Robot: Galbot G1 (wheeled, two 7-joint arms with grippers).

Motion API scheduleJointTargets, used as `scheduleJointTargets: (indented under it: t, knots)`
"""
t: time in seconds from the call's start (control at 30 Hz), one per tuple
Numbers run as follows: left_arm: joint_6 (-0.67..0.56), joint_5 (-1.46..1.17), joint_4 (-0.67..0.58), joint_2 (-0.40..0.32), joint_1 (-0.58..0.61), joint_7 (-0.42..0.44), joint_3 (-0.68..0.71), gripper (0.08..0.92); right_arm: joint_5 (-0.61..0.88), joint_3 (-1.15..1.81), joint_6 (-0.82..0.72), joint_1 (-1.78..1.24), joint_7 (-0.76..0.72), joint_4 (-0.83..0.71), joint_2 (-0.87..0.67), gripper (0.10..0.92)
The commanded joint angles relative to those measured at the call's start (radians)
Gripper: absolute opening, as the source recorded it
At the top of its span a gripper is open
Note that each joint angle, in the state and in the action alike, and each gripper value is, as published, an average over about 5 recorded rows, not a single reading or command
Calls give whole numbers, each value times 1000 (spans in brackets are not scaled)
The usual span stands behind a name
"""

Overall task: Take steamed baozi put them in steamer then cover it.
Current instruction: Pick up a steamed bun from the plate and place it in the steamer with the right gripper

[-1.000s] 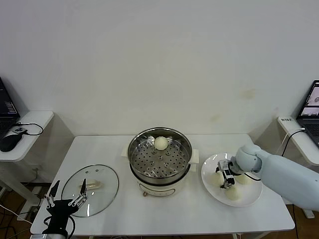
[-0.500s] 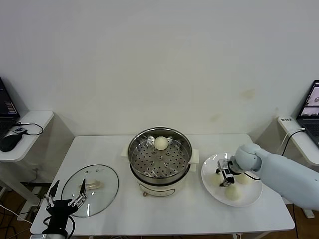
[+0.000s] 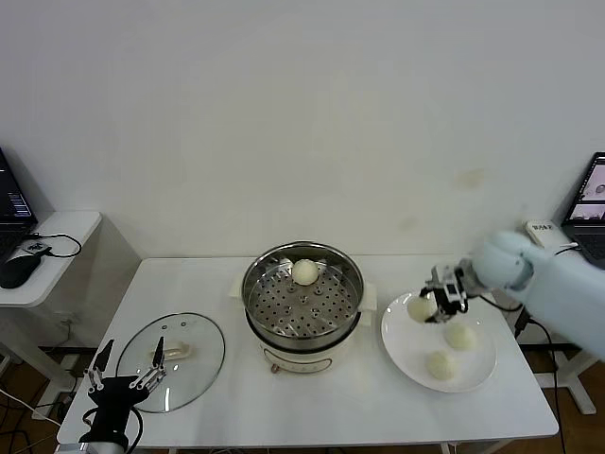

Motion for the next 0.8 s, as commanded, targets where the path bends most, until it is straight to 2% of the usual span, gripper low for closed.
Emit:
scheduleJointTargets:
  t: [0.03, 0.27, 0.53, 0.8]
  knots:
    - [1, -3, -1, 6, -8, 1, 1, 823, 266, -256, -96, 433, 44, 84, 76, 602]
    - [0, -6, -1, 0, -8, 0, -3, 823, 412, -267, -202, 408, 162, 50, 312, 602]
    - [-2, -7, -6, -8, 2, 0, -26, 823, 450, -244, -263, 249, 271, -61, 525, 609]
    - [-2, -10, -14, -14, -3, 1, -29, 823, 477, -240, -299, 167, 342, -157, 676, 611]
